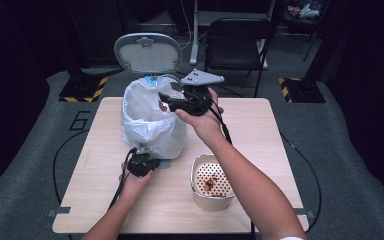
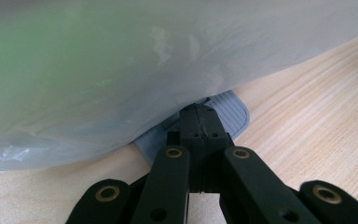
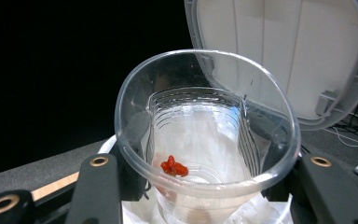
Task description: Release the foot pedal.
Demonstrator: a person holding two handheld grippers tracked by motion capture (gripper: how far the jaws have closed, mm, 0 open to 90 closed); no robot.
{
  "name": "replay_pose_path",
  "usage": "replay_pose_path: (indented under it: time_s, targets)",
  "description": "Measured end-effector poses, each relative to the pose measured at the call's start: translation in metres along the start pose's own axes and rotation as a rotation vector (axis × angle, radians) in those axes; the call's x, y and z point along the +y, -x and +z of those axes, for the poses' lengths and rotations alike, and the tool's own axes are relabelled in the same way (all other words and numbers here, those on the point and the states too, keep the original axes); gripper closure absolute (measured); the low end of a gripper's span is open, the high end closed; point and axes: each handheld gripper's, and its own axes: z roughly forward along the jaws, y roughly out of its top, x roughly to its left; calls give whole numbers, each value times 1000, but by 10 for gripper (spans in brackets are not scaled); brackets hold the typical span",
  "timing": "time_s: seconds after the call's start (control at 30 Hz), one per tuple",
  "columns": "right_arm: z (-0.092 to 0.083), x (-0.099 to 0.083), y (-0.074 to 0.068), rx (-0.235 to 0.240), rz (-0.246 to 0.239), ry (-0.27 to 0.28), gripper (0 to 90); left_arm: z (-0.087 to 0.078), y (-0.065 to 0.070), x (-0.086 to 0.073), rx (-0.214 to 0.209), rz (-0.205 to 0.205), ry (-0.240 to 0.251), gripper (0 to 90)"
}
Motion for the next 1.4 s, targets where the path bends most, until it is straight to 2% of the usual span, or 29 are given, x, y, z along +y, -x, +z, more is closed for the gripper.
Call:
replay_pose_path:
  time_s: [0.23, 0.4, 0.47, 0.57, 0.6, 0.63, 0.8, 0.87, 0.9, 1.0, 1.03, 1.07, 1.17, 1.2, 1.27, 1.4]
  targets:
    - [17, 0, -2, -6, 6, -13, 453, 0, 0, 0, 2, -1, 2, 900]
    - [22, 1, -3, -8, 8, -17, 451, 0, 0, 0, -1, -3, 1, 900]
    - [27, 1, -2, -17, 10, -15, 449, 1, 2, 0, 5, -17, 17, 900]
    - [32, 0, -3, -20, 4, -20, 448, 3, 3, 0, -17, -27, 43, 900]
    - [32, 0, -3, -20, 4, -20, 448, 3, 3, 0, -17, -27, 43, 900]
    - [36, -1, -3, -24, 1, -23, 447, 0, 1, 0, 2, -5, 4, 900]
    - [43, -4, -2, -32, 11, -28, 447, 0, 1, 0, 3, -5, 7, 900]
    - [47, -5, 0, -40, 5, -35, 447, 1, 2, 0, 7, -17, 15, 900]
    - [51, -5, 1, -41, 7, -40, 446, 2, 3, 0, -13, -29, 41, 900]
    - [53, -5, 2, -48, 13, -36, 447, 2, 3, 0, -15, -24, 37, 900]
    - [56, -4, 2, -49, 24, -43, 446, 1, 2, 0, 5, -20, 15, 900]
    - [56, -4, 2, -49, 24, -43, 446, 1, 2, 0, 5, -20, 15, 900]
    - [61, -4, 3, -54, 30, -51, 443, 2, 3, 0, -16, -26, 41, 900]
    - [63, -4, 3, -56, 32, -51, 441, 3, 0, 1, -38, 8, 32, 900]
    - [66, -5, 2, -60, 37, -58, 436, 3, 2, 0, -43, -6, 42, 900]
    - [70, -7, 5, -70, 45, -59, 407, 3, 1, 0, -44, -3, 37, 900]
